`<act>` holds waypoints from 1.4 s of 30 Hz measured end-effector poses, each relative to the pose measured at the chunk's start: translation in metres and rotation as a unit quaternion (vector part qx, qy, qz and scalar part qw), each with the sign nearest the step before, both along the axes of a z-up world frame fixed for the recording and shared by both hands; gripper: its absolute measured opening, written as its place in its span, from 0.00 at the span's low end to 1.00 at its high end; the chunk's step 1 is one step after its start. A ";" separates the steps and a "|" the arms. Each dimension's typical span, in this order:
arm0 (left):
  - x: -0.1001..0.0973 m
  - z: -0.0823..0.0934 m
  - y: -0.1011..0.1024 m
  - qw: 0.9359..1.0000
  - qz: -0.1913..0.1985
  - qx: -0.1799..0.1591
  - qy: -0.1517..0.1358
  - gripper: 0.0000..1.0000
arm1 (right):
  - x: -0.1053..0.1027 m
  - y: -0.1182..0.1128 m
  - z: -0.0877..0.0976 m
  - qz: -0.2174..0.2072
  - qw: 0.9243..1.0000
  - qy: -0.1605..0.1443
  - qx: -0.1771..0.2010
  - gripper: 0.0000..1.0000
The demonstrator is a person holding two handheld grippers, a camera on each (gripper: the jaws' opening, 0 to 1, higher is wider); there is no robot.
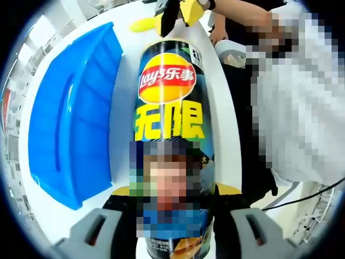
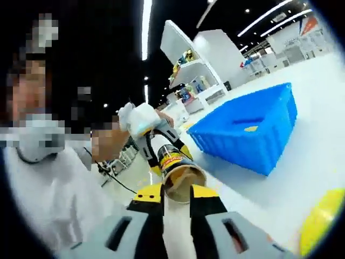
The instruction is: Open the lid of the chip container on the table, take out the chips, place them into the box in front of the container, and close the lid
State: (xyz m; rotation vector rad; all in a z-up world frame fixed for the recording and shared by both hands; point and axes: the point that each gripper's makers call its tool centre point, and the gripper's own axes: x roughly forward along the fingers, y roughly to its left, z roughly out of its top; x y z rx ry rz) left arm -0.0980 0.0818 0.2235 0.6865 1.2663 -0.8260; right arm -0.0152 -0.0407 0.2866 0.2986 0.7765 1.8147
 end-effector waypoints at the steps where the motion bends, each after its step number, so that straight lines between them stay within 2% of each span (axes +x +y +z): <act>1: 0.000 0.000 0.000 1.000 0.000 0.000 0.000 0.55 | 0.001 0.003 0.001 -0.011 1.000 0.017 0.000 0.18; 2: 0.000 0.000 0.000 1.000 0.000 0.000 0.000 0.55 | -0.001 0.004 -0.001 -0.016 0.998 0.053 -0.015 0.17; 4: 0.000 0.000 0.000 1.000 0.000 0.000 0.000 0.55 | 0.000 0.006 0.005 -0.015 0.996 0.084 0.001 0.17; 5: 0.000 0.000 0.000 1.000 0.000 0.000 0.000 0.55 | -0.001 0.006 0.005 -0.014 0.995 0.099 -0.006 0.16; 7: 0.000 0.000 0.000 1.000 0.000 0.000 -0.001 0.55 | -0.001 0.007 0.005 -0.016 0.995 0.095 -0.003 0.16; 9: 0.000 0.000 0.000 1.000 0.000 0.000 -0.001 0.55 | -0.010 0.010 0.003 -0.017 0.995 0.093 -0.016 0.16; 12: 0.000 0.001 0.000 1.000 0.000 0.000 -0.001 0.55 | -0.011 0.012 0.003 -0.023 0.992 0.118 -0.029 0.14; 18: 0.000 0.001 0.000 1.000 0.000 0.000 -0.001 0.55 | -0.015 0.019 0.001 -0.022 0.989 0.140 -0.043 0.12; 20: 0.000 0.001 0.000 1.000 0.000 0.000 -0.001 0.55 | -0.017 0.021 0.007 -0.016 0.988 0.152 -0.036 0.12; 26: 0.000 0.000 0.000 1.000 0.000 -0.001 -0.001 0.55 | -0.021 0.028 0.007 -0.019 0.987 0.150 -0.050 0.12; 29: 0.000 0.000 0.000 1.000 0.000 -0.002 -0.002 0.55 | -0.023 0.030 0.004 -0.021 0.985 0.157 -0.063 0.07; 30: 0.000 0.000 0.000 1.000 0.000 -0.002 -0.002 0.55 | -0.022 0.030 0.001 -0.024 0.986 0.151 -0.067 0.04; 37: 0.001 0.000 0.000 1.000 0.000 -0.003 -0.003 0.55 | -0.025 0.030 0.001 -0.025 0.980 0.180 -0.076 0.03; 42: 0.000 0.000 -0.001 1.000 -0.001 -0.003 -0.003 0.55 | -0.025 0.030 0.001 -0.024 0.979 0.185 -0.077 0.02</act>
